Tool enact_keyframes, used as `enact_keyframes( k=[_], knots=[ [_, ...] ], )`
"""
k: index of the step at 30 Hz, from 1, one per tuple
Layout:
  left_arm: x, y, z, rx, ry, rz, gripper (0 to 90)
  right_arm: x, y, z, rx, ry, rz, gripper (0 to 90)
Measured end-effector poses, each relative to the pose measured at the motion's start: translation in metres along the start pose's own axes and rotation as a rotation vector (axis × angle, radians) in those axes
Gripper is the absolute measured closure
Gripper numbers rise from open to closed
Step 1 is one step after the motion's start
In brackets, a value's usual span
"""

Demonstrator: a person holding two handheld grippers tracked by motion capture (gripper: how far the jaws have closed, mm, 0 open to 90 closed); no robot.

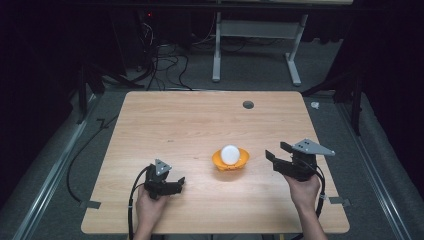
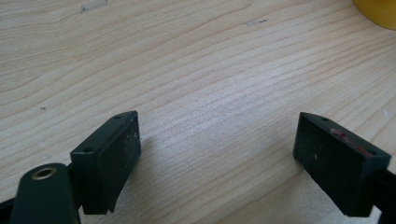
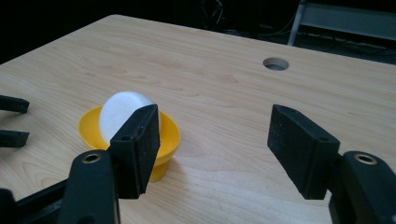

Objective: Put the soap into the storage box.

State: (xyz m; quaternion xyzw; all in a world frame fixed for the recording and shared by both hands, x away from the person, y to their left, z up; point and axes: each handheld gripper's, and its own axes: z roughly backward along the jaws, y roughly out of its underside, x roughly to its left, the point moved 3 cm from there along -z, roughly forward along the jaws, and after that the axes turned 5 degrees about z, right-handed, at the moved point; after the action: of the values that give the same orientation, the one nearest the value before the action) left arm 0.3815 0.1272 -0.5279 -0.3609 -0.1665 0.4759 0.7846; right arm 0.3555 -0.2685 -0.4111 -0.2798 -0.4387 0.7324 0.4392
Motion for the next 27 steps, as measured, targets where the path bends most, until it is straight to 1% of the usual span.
enact_keyframes(
  k=[5,9,17,23,27],
  knots=[
    [0.0,0.0,0.0,0.001,0.0,-0.002,15.5,-0.005,0.001,0.009,-0.022,0.011,-0.011,35.2],
    [0.0,0.0,0.0,0.0,-0.001,-0.002,15.5,-0.008,0.003,0.012,-0.021,0.015,-0.021,35.2],
    [0.0,0.0,0.0,0.001,0.001,0.0,15.5,-0.013,0.008,0.019,-0.043,0.023,-0.036,35.2],
    [0.0,0.0,0.0,0.001,0.001,0.001,15.5,-0.018,0.014,0.021,-0.043,0.035,-0.044,35.2],
    [0.0,0.0,0.0,0.001,0.001,0.001,15.5,-0.023,0.021,0.023,-0.04,0.047,-0.069,35.3]
  ],
)
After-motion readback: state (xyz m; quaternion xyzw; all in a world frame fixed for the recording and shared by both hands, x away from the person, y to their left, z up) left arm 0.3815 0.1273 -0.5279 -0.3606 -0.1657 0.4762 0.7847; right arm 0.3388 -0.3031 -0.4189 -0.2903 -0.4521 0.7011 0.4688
